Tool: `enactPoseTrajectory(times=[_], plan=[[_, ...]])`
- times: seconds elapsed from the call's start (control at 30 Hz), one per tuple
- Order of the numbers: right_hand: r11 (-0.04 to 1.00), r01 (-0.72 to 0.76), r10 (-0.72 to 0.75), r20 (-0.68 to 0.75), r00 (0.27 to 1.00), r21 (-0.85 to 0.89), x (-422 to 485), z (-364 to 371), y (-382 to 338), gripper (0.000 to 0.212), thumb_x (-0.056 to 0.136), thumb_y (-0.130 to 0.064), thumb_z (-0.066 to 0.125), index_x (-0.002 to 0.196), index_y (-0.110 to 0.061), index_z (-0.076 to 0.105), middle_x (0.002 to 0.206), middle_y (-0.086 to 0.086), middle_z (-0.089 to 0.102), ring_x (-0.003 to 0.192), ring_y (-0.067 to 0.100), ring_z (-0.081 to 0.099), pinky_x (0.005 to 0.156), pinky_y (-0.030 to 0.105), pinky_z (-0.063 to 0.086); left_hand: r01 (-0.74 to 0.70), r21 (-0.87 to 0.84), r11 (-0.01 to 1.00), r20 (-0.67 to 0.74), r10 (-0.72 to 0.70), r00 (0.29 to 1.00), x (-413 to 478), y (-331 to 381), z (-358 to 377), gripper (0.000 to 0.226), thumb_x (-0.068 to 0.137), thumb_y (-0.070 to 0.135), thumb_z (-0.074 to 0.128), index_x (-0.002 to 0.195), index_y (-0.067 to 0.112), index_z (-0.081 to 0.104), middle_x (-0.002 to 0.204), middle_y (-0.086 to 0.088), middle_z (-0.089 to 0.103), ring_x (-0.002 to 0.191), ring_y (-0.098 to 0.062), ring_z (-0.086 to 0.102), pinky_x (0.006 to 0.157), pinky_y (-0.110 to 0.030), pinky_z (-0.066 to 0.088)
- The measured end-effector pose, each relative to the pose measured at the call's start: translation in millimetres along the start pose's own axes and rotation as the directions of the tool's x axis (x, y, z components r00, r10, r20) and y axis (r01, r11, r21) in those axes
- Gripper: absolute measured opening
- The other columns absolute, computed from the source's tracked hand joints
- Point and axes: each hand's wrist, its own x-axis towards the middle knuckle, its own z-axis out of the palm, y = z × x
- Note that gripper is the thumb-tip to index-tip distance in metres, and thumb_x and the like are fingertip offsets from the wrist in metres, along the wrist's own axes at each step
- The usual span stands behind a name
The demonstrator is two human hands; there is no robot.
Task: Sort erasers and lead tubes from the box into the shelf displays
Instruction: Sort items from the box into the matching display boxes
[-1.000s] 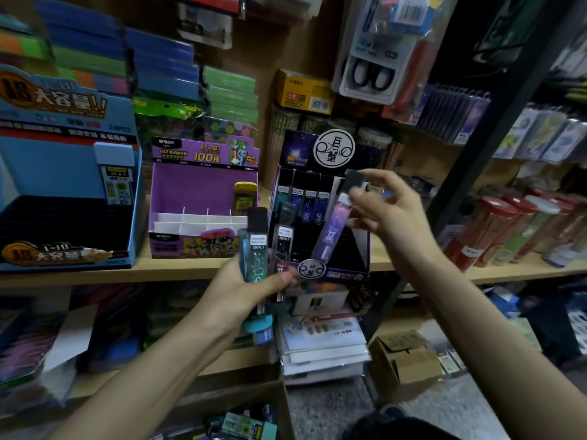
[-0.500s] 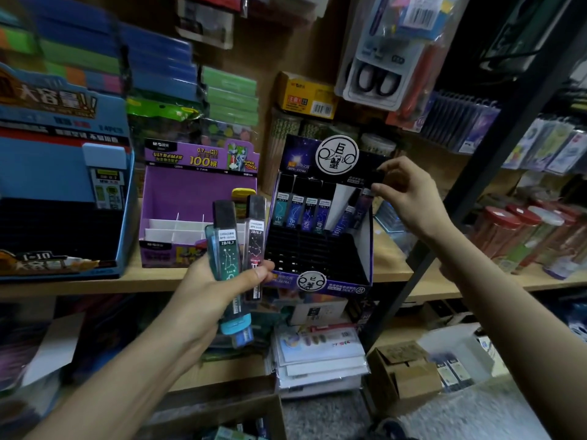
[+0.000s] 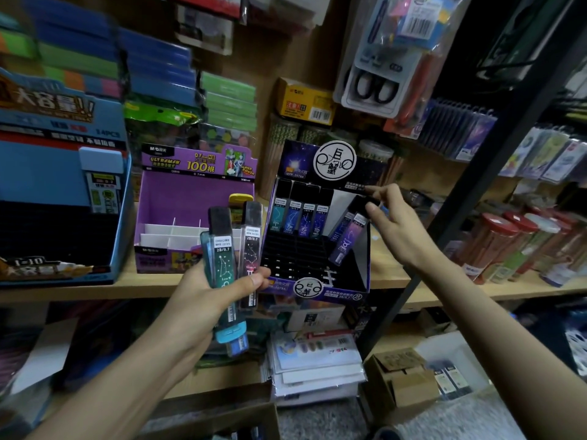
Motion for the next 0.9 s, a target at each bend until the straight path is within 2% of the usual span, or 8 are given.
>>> enactPoseTrajectory(times=[0.1,0.2,0.3,0.37,0.5,0.6,0.7,0.9], plan=[[1.0,-0.017,0.017,0.004,1.0,-0.022,-3.8,4.8,1.5,0.015,0.1,-0.023,0.039,0.102,-0.009,0.037,0.109,0.005,0.058,0.1,0.02,0.054,0.073,0.029,0.035,0.001,-0.008,1.0,-0.003,-0.001,1.0,-1.4,-0.9,-0.8,0.028,0.073,0.006,0.067,0.1,0.012,0.064,0.088,0.0,0.075,0.082,-0.01,0.071,0.073,-0.024,0.047],[0.999,-0.013,0.013,0.007,1.0,-0.042,-4.0,5.1,-0.9,0.017,0.1,-0.024,0.038,0.101,-0.007,0.036,0.099,0.011,0.059,0.093,0.024,0.055,0.073,0.037,0.039,0.006,-0.012,1.0,-0.003,-0.006,1.0,-2.3,-1.0,-2.5,0.037,0.067,0.011,0.069,0.103,0.01,0.064,0.089,-0.002,0.075,0.083,-0.01,0.071,0.07,-0.021,0.05],[0.998,0.047,-0.044,0.053,0.998,-0.052,0.4,6.8,-5.7,0.009,0.1,-0.024,0.039,0.099,-0.015,0.036,0.078,-0.005,0.053,0.071,0.0,0.049,0.06,0.021,0.036,0.006,-0.016,1.0,-0.004,-0.006,1.0,-2.2,0.7,-3.5,0.042,0.063,0.014,0.069,0.104,0.007,0.064,0.089,-0.002,0.075,0.083,-0.01,0.071,0.071,-0.022,0.048],[0.998,0.055,-0.052,0.074,0.996,-0.043,5.9,9.8,-10.3,0.007,0.099,-0.022,0.039,0.1,-0.016,0.035,0.07,-0.007,0.048,0.062,-0.002,0.045,0.054,0.016,0.031,0.013,-0.015,1.0,0.001,-0.013,1.0,-2.7,1.1,-3.2,0.042,0.063,0.014,0.069,0.105,0.007,0.064,0.089,-0.002,0.075,0.083,-0.009,0.071,0.073,-0.024,0.046],[0.999,0.002,-0.002,0.015,1.0,0.038,14.2,10.4,-12.4,0.007,0.099,-0.019,0.04,0.1,-0.013,0.037,0.092,0.006,0.058,0.086,0.017,0.053,0.071,0.03,0.042,0.018,-0.008,1.0,0.008,-0.018,1.0,-3.9,1.3,-3.4,0.038,0.069,0.011,0.069,0.106,0.009,0.063,0.091,-0.001,0.075,0.085,-0.009,0.071,0.075,-0.025,0.046],[0.998,0.015,-0.009,-0.085,0.996,0.063,15.4,4.9,-6.9,0.005,0.098,-0.019,0.044,0.098,-0.015,0.041,0.091,-0.001,0.053,0.081,0.01,0.048,0.069,0.016,0.038,0.008,-0.012,1.0,0.005,-0.008,1.0,-3.9,2.3,-4.0,0.039,0.068,0.013,0.068,0.106,0.009,0.063,0.091,-0.001,0.075,0.085,-0.009,0.071,0.075,-0.026,0.046],[0.992,-0.006,0.026,-0.162,0.986,0.123,18.9,-4.4,-0.7,0.007,0.098,-0.018,0.045,0.102,-0.012,0.044,0.088,-0.008,0.051,0.08,0.005,0.048,0.07,0.021,0.04,0.001,-0.014,1.0,0.001,-0.001,1.0,-3.3,2.2,-4.5,0.042,0.066,0.014,0.068,0.108,0.008,0.063,0.091,-0.002,0.075,0.084,-0.01,0.071,0.075,-0.025,0.046],[1.0,-0.01,0.01,-0.038,0.999,0.012,18.1,0.8,7.6,0.012,0.098,-0.017,0.045,0.107,-0.009,0.045,0.093,0.0,0.056,0.085,0.013,0.053,0.068,0.018,0.041,0.006,-0.028,1.0,0.001,-0.006,1.0,-3.0,-0.4,-5.3,0.042,0.065,0.013,0.068,0.106,0.007,0.064,0.091,-0.003,0.075,0.085,-0.011,0.071,0.074,-0.025,0.046]])
